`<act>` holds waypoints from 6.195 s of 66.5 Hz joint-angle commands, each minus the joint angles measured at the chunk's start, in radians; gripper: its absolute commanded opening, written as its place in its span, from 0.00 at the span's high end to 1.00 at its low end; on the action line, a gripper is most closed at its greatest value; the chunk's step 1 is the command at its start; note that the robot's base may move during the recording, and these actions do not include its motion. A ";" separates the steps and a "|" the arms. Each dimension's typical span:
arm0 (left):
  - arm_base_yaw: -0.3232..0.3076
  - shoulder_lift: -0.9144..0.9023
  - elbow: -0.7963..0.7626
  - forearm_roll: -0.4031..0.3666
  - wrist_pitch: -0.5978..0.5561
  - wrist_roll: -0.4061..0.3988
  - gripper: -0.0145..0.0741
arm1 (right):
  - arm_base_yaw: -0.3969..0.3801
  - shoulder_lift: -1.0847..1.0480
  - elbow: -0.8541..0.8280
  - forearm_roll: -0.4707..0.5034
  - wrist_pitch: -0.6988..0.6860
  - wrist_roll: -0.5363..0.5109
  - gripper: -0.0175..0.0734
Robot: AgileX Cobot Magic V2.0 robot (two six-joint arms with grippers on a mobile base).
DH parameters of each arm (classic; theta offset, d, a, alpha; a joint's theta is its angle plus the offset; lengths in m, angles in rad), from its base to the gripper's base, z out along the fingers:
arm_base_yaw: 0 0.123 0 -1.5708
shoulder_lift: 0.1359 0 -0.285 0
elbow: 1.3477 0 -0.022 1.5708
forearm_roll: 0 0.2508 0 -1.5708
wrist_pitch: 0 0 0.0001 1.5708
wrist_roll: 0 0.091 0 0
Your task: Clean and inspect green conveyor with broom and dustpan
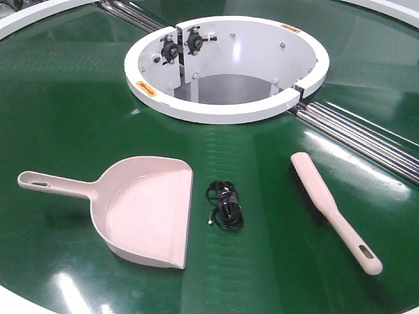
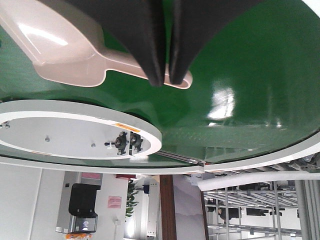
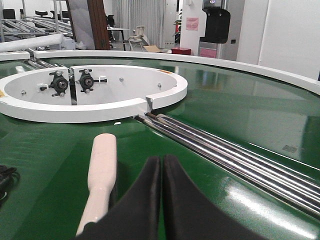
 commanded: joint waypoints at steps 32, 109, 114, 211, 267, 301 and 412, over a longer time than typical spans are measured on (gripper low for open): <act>0.000 -0.012 0.031 0.000 -0.077 -0.007 0.84 | -0.006 -0.018 0.022 0.000 -0.072 -0.005 0.82; 0.000 0.322 -0.460 0.016 0.275 0.009 0.84 | -0.006 -0.018 0.022 0.000 -0.072 -0.005 0.82; 0.000 0.398 -0.531 0.015 0.361 0.009 0.84 | -0.006 -0.018 0.022 0.000 -0.072 -0.005 0.82; 0.000 0.704 -0.762 -0.064 0.584 0.074 0.26 | -0.006 -0.018 0.022 0.000 -0.072 -0.005 0.82; -0.045 1.517 -1.475 -0.278 1.104 1.117 0.26 | -0.005 -0.018 0.022 0.000 -0.072 -0.005 0.82; -0.180 1.689 -1.477 -0.085 1.081 1.363 0.26 | -0.005 -0.018 0.022 0.000 -0.072 -0.005 0.82; -0.187 1.822 -1.614 -0.051 1.158 1.344 0.85 | -0.005 -0.018 0.022 0.000 -0.072 -0.005 0.82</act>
